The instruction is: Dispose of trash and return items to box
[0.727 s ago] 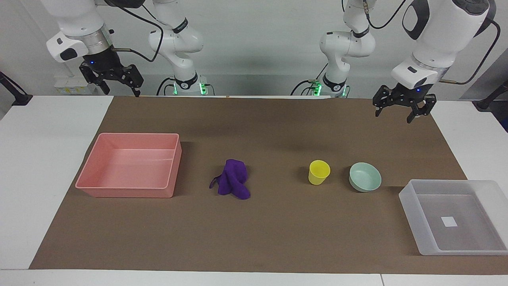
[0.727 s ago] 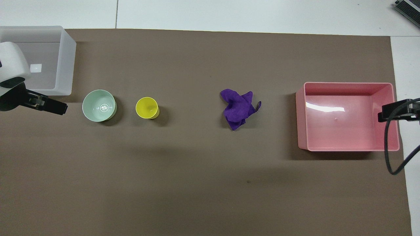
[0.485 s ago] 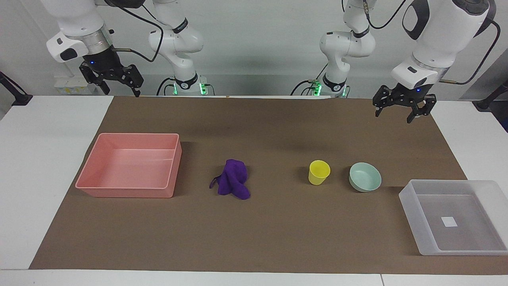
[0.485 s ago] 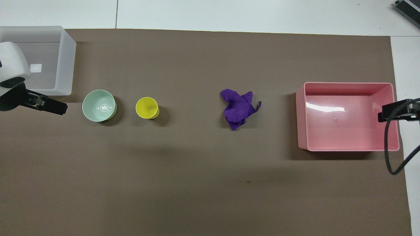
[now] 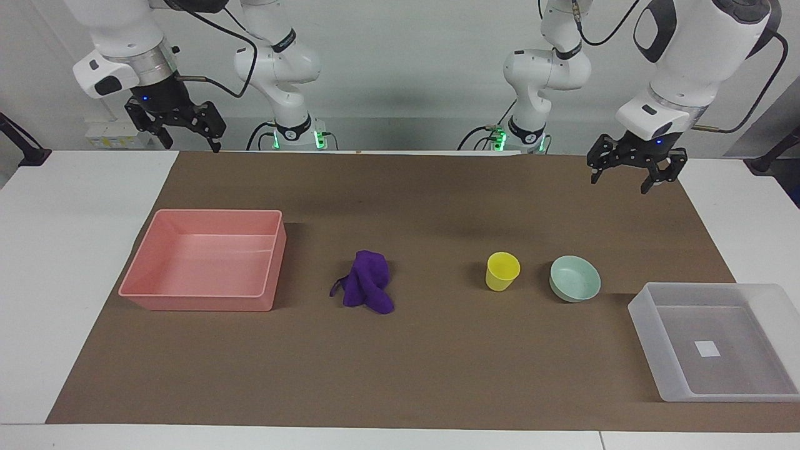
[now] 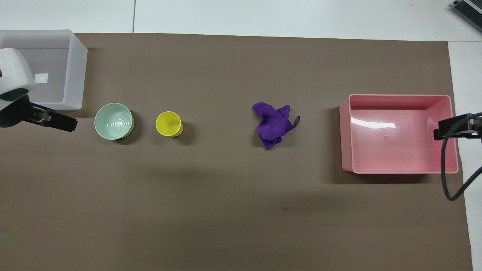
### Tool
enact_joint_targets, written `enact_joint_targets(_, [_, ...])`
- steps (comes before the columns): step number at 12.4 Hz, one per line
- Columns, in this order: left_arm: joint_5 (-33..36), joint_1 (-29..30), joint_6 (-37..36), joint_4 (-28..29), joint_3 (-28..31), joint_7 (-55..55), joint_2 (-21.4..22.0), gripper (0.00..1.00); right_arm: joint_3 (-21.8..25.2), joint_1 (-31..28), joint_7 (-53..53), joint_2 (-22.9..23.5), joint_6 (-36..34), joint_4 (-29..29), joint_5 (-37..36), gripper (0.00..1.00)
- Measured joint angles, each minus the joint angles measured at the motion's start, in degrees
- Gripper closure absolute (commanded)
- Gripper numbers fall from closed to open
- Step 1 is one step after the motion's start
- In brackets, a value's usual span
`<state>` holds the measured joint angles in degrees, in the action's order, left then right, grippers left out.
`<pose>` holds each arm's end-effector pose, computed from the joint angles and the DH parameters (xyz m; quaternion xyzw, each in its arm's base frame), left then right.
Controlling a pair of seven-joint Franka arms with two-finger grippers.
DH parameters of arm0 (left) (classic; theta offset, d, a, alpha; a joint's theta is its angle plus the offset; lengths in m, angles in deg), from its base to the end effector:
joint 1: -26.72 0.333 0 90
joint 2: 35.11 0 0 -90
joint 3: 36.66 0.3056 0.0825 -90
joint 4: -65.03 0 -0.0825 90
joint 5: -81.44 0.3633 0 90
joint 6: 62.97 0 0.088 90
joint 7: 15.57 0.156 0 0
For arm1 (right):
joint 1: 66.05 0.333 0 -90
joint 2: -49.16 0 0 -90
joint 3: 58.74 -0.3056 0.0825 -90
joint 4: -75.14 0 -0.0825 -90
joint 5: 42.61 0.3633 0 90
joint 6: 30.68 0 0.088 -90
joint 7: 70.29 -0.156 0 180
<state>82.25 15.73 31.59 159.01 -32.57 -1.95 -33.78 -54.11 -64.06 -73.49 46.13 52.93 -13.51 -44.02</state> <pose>0.5317 -0.0619 0.5530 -0.9838 0.1785 -0.0162 0.0072 0.5039 -0.0284 0.5935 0.9984 -0.0520 -0.0176 0.0102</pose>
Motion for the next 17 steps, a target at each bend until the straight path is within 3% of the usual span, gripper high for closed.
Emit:
enact_joint_targets(2, [0.0,-0.1,0.9,0.1,0.0,-0.1,0.0,0.0,0.0,0.0,0.0,0.0,0.0,0.0,0.0,0.0])
enact_joint_targets(8, [0.0,-0.1,12.4,5.4,0.1,-0.4,-1.2,0.0,0.0,0.0,0.0,0.0,0.0,0.0,0.0,0.0])
enact_joint_targets(17, [-3.5,4.7,31.9,6.9,0.7,-0.9,-17.9,0.0,0.1,-0.2,0.0,0.0,0.0,0.0,0.0,0.0])
